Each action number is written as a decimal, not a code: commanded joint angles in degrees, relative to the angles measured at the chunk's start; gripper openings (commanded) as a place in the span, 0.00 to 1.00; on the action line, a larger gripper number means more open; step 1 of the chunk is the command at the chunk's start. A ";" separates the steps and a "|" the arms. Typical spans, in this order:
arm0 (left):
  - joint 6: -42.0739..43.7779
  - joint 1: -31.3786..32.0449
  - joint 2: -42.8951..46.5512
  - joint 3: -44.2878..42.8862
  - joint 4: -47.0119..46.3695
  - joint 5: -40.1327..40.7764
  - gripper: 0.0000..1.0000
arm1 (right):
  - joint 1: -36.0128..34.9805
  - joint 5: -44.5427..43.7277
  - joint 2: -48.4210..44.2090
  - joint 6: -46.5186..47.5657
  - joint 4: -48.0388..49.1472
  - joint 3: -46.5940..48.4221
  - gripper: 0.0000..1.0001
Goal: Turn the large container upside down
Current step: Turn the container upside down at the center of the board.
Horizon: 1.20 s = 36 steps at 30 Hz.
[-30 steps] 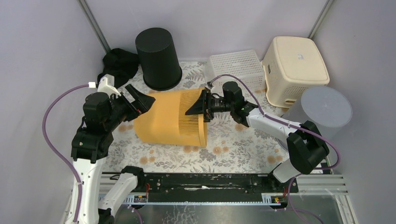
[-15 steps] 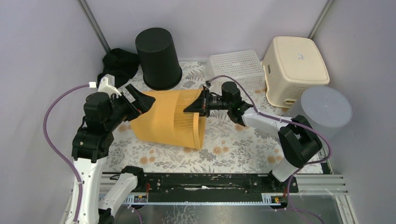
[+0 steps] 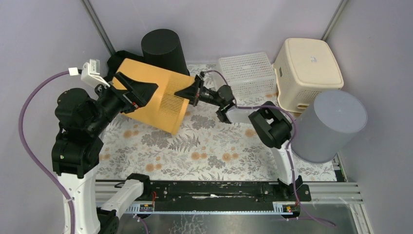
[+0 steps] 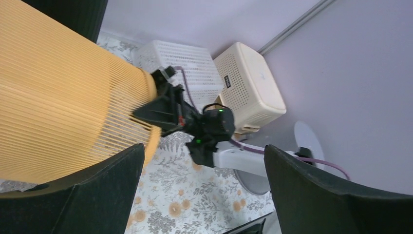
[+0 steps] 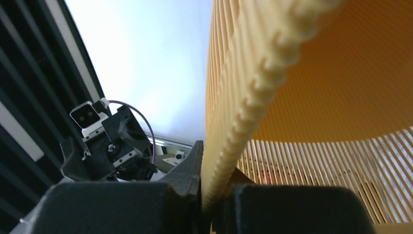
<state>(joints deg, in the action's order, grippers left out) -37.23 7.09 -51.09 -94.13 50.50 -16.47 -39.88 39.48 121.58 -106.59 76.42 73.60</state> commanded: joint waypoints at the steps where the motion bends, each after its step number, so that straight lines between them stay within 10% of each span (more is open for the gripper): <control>1: -1.09 0.31 -1.22 -1.44 -1.67 -4.05 1.00 | -4.03 -3.75 3.97 1.86 21.28 13.19 0.00; 9: -1.61 0.29 0.00 2.58 -3.30 -4.36 1.00 | -7.90 -4.60 13.76 11.09 21.61 22.50 0.00; 20: -1.93 0.30 0.35 6.32 -5.81 -4.61 1.00 | -8.91 -0.42 10.86 22.46 21.60 7.68 0.00; 36: -2.71 0.29 0.46 8.56 -7.42 -5.19 1.00 | -3.60 3.04 8.40 24.65 21.47 -13.10 0.34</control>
<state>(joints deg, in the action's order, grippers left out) -39.48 7.09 -51.09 -86.37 47.13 -19.94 -46.54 39.72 129.82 -86.48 94.06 65.12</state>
